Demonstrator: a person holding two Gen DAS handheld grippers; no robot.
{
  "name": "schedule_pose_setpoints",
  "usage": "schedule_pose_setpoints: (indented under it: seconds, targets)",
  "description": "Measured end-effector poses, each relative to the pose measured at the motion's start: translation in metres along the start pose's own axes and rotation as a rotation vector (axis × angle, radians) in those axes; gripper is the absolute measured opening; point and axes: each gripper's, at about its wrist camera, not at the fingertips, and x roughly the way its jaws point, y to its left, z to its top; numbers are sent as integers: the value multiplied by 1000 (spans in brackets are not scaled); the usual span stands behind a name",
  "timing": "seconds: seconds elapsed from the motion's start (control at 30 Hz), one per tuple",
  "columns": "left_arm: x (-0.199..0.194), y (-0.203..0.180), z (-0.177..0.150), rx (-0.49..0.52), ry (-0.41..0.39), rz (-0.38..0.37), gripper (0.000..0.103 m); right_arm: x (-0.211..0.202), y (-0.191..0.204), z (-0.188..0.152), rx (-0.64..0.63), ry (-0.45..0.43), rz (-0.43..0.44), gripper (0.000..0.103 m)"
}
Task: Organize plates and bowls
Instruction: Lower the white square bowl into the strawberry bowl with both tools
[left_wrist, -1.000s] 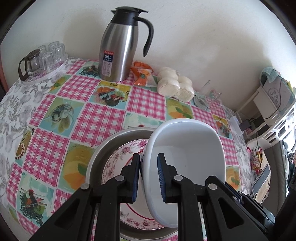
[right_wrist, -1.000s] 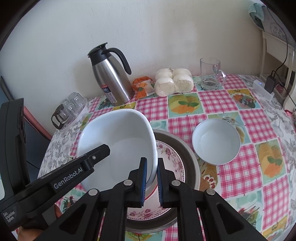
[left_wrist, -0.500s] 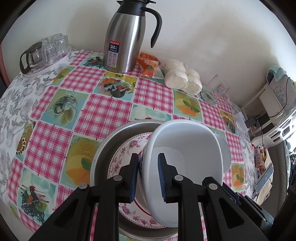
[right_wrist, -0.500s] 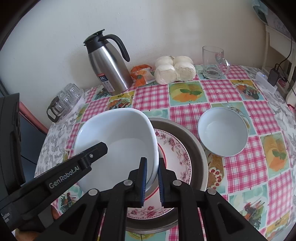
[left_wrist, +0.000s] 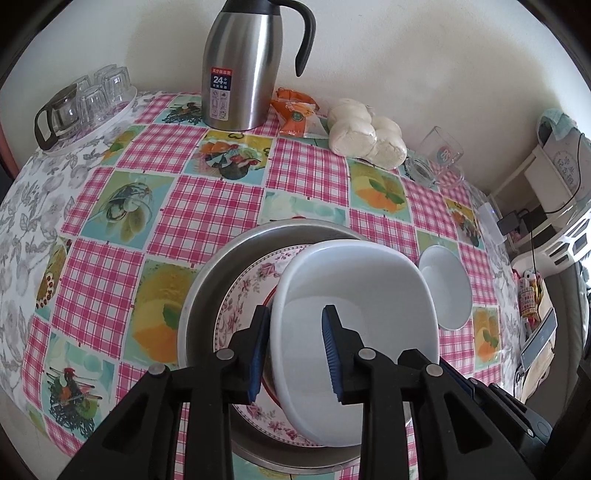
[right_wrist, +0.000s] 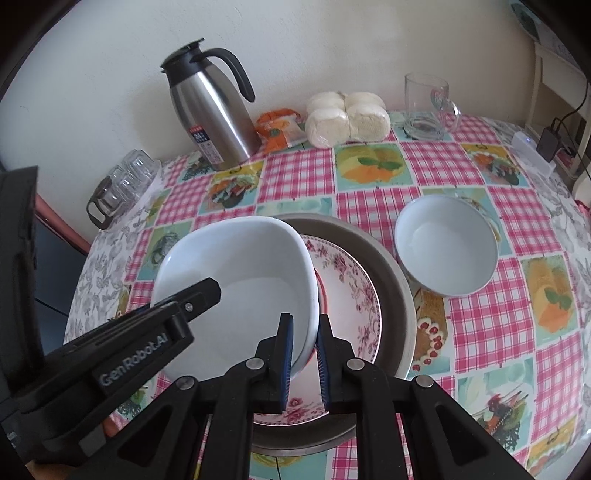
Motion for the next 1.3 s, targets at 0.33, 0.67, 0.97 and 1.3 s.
schedule_pose_setpoints:
  seconds: [0.33, 0.67, 0.97, 1.3]
  targets:
    - [0, -1, 1, 8, -1, 2, 32, 4, -4, -1, 13, 1, 9, 16]
    - [-3, 0, 2, -8, 1, -7, 32, 4, -3, 0, 19, 0, 4, 18]
    - [-11, 4, 4, -22, -25, -12, 36, -5, -2, 2, 24, -27, 11, 19]
    - [-26, 12, 8, -58, -70, -16, 46, -24, -6, 6, 46, -91, 13, 31]
